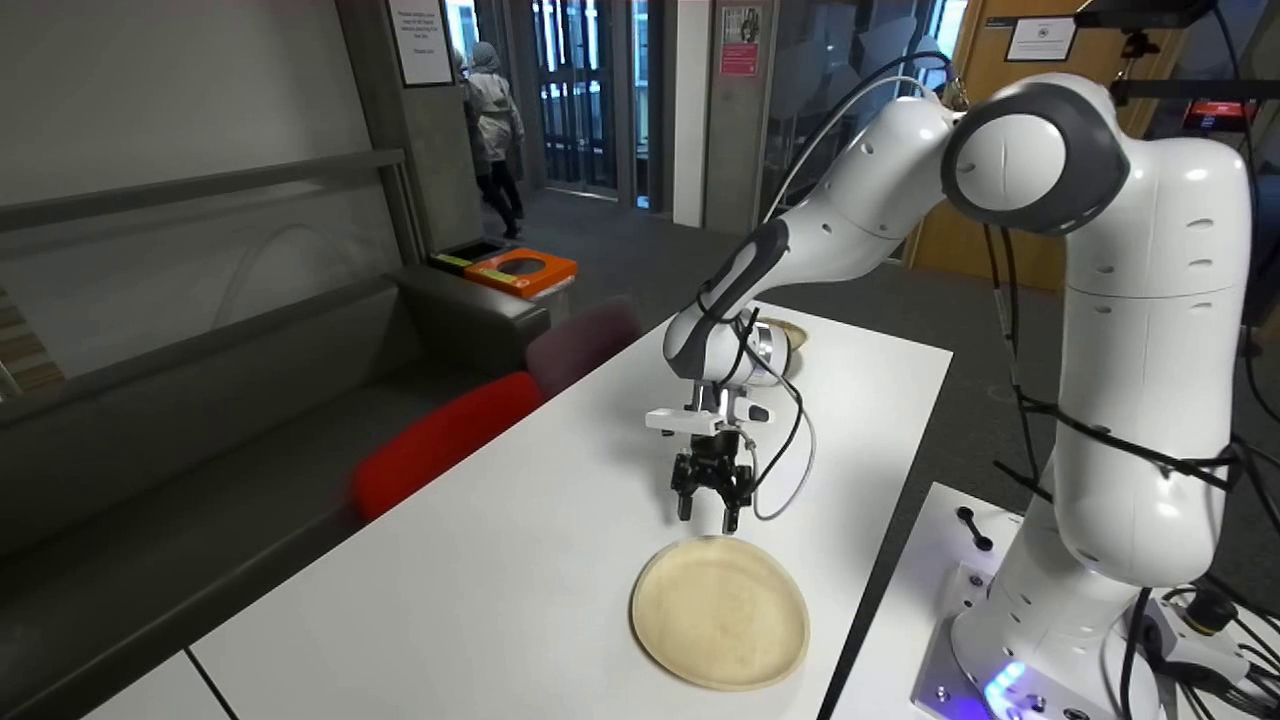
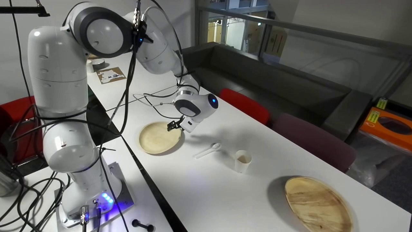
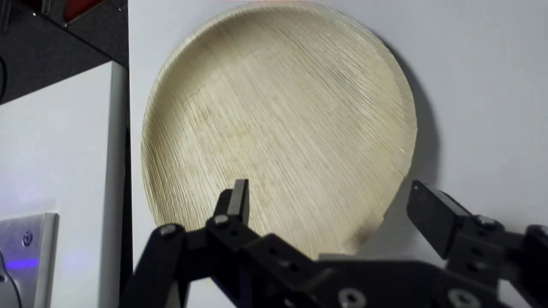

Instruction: Stack up the brown plates on the right side and then move them to the left

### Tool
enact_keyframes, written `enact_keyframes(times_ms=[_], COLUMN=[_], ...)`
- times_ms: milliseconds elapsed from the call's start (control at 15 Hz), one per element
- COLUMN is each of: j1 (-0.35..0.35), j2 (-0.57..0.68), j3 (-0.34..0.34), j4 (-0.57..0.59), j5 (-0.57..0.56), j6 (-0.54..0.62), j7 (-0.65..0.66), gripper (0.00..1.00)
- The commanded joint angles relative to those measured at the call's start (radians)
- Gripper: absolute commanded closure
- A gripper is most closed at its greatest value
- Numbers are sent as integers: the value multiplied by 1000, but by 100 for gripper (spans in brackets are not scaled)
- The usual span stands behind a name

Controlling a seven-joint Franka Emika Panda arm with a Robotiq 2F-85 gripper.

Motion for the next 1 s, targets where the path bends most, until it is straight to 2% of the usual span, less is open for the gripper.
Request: enact_keyframes(times_ms=[0,467,933], j1=[8,7,1], j2=[39,90,79], j3=[6,0,5], j4=[-32,-68,-80], j5=[78,122,144], j6=[56,179,172], j7=[-18,-38,-88], gripper=[0,0,0])
